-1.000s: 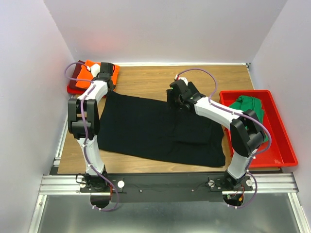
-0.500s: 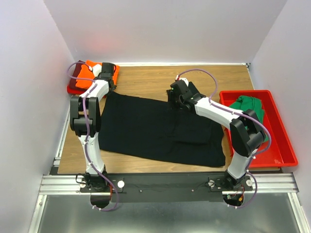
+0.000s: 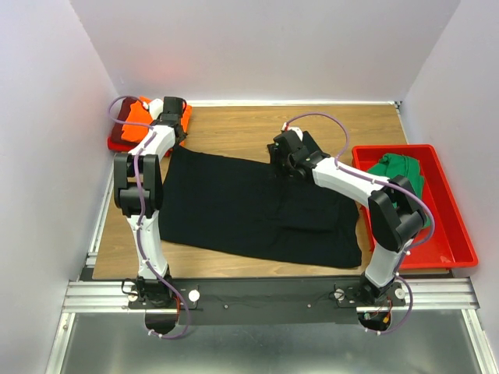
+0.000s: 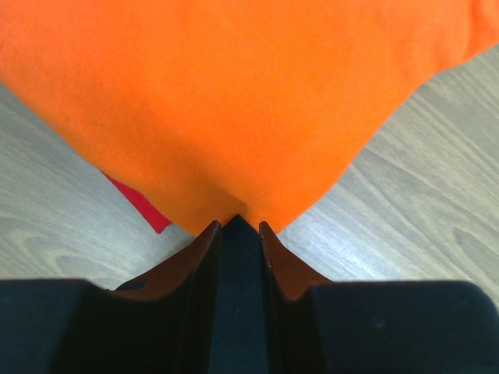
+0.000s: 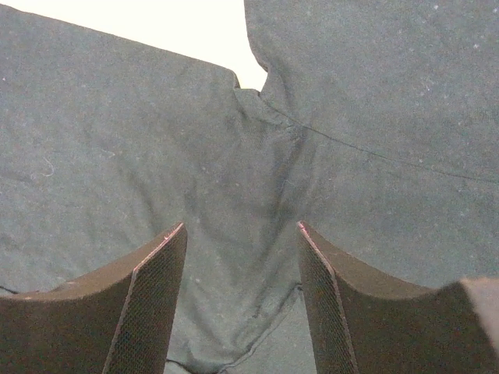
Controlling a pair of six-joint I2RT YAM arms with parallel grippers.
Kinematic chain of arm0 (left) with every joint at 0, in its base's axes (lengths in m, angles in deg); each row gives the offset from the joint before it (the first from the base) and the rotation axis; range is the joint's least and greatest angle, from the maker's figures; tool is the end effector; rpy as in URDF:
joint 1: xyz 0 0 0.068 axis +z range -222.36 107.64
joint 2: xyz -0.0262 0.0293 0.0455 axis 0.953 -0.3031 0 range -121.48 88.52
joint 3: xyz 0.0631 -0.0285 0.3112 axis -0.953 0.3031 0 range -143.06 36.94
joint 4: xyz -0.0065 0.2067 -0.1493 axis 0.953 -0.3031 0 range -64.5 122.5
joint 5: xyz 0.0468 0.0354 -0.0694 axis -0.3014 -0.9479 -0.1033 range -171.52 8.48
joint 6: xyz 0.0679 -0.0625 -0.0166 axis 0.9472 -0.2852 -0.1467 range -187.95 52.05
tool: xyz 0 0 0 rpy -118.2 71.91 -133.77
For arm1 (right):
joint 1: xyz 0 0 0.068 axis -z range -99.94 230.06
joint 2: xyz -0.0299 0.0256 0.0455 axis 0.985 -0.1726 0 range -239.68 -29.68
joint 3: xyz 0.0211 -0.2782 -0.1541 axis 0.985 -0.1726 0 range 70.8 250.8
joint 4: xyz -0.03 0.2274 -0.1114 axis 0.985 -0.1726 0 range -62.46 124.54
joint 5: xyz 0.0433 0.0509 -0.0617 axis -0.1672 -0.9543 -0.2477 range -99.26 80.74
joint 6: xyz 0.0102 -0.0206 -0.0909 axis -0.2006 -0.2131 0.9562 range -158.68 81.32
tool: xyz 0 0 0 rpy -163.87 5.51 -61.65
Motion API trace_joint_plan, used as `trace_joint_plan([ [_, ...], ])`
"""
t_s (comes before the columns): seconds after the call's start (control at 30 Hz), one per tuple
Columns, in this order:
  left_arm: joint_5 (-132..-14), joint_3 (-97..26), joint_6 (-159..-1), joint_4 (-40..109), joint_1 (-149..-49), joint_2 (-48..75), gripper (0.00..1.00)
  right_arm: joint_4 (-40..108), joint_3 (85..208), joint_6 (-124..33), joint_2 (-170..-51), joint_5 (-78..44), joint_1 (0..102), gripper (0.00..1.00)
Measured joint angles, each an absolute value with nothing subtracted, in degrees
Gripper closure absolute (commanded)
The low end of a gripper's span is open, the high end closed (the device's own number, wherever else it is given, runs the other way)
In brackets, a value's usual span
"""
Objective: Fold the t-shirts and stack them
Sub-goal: Fold the tshirt
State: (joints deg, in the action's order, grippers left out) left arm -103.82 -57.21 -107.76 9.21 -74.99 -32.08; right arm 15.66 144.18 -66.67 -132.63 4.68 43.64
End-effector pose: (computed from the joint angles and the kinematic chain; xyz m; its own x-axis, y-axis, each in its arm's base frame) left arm 0.5177 0.0084 0.2129 -0.4558 -0.5721 -0.6818 -0.6436 0.7410 -0.1915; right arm 0.3582 0.2390 0.2347 -0.7419 0.0188 -0.6703 -0.1126 0.9819 0.1522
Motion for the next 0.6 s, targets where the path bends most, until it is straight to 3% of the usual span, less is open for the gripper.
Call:
trace_joint_plan([
  [0.6,-103.8,-58.2,-107.6,9.0,-75.4,-34.3,0.71,16.5,143.8,-66.7,-132.6,4.7,43.8,0.36],
])
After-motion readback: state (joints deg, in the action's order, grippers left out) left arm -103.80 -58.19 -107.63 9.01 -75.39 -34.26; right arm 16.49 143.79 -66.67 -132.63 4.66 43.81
